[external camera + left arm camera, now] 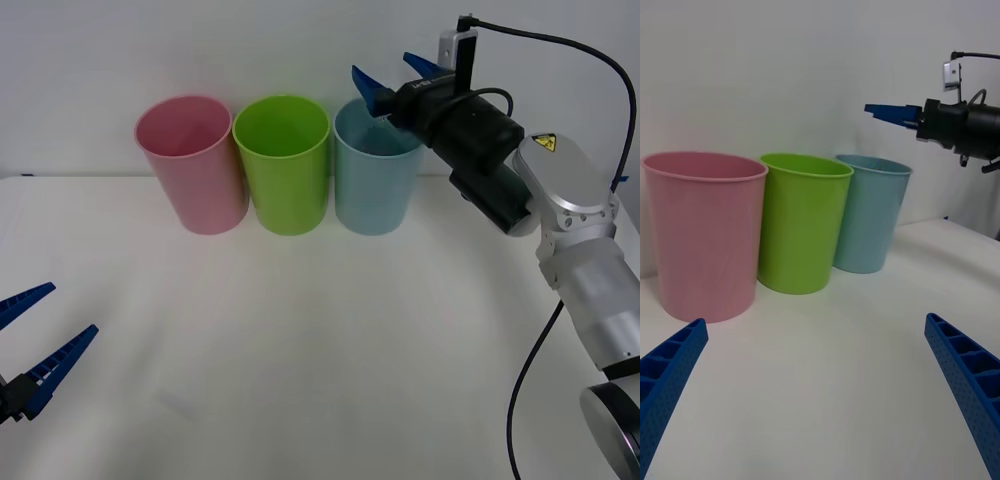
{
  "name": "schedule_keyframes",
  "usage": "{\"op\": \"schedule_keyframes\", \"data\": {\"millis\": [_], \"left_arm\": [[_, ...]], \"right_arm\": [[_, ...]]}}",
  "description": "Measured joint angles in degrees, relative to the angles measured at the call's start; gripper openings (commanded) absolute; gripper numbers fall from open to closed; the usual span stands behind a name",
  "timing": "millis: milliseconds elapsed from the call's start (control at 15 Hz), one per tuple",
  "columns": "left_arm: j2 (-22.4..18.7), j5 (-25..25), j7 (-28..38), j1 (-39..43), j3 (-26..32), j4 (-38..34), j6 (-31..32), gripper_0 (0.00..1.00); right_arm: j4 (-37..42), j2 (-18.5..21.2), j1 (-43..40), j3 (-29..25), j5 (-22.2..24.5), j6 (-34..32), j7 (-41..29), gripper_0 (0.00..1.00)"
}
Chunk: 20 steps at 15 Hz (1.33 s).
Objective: Grasp the object on the table and drop it into the matching bin: aluminum can to the light blue bin, PET bottle to the pink bin.
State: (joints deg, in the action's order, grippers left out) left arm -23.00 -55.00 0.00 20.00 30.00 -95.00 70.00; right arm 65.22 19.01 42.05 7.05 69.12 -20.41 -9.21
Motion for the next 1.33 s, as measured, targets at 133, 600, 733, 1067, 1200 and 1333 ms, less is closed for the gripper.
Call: {"op": "schedule_keyframes", "data": {"millis": [133,600,733,1067,1200,1333], "left_arm": [[0.00,0.00,0.00,0.00,0.00,0.00,0.00,1.00],[0.00,0.00,0.00,0.00,0.00,0.00,0.00,1.00],[0.00,0.00,0.00,0.00,0.00,0.00,0.00,1.00],[0.00,0.00,0.00,0.00,0.00,0.00,0.00,1.00],[0.00,0.00,0.00,0.00,0.00,0.00,0.00,1.00],[0.00,0.00,0.00,0.00,0.00,0.00,0.00,1.00]], "right_arm": [[0.04,0.31,-0.32,-0.01,-0.51,-0.46,0.21,1.00],[10.51,4.20,-9.33,-0.03,-1.33,-1.13,0.37,1.00],[14.74,6.15,-13.33,-0.02,-2.02,-1.56,0.42,1.00],[25.35,12.32,-25.45,-0.38,-5.71,-1.80,1.17,1.00],[29.03,13.73,-30.95,-2.49,-6.50,-3.69,2.16,1.00],[29.98,13.84,-35.34,-6.13,-6.53,-8.96,3.40,1.00]]}}
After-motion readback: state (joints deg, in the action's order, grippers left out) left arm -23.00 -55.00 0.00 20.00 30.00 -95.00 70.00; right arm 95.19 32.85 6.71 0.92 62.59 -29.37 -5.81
